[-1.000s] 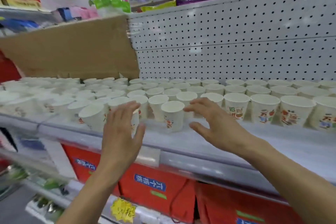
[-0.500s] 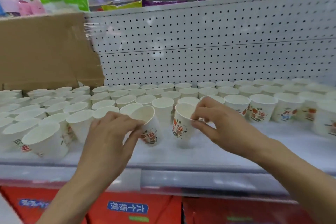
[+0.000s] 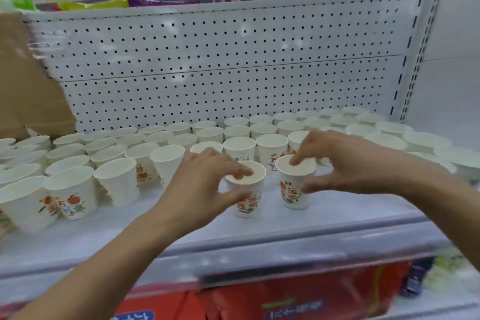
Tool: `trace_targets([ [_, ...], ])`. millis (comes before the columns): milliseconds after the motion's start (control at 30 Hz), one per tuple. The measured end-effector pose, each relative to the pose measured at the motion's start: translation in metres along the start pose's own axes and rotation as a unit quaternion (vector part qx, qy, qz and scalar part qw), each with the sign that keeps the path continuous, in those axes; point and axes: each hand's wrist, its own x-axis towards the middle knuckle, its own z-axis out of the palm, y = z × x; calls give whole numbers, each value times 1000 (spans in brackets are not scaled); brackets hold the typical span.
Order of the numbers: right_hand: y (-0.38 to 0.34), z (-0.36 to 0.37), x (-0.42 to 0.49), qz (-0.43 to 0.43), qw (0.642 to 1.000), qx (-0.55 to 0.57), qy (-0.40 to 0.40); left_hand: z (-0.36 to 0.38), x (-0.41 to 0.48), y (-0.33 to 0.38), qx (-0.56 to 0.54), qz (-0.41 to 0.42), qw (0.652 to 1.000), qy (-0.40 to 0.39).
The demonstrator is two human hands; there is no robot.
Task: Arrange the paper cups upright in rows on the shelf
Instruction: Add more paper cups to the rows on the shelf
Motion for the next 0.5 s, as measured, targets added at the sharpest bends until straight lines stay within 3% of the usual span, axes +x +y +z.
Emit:
trace_targets([
  [67,1,-6,5,24,1000,17,4,-9,3,-1,-71,-64,995,-4],
  [167,-2,-7,17,60,998,36,4,-16,11,-4,-125,-149,978,-76],
  [267,-5,2,25,61,998,30,3,-9,17,-1,-132,-165,972,-105],
  [500,25,-4,17,60,997,55,-9,15,37,24,-117,-171,976,-71],
])
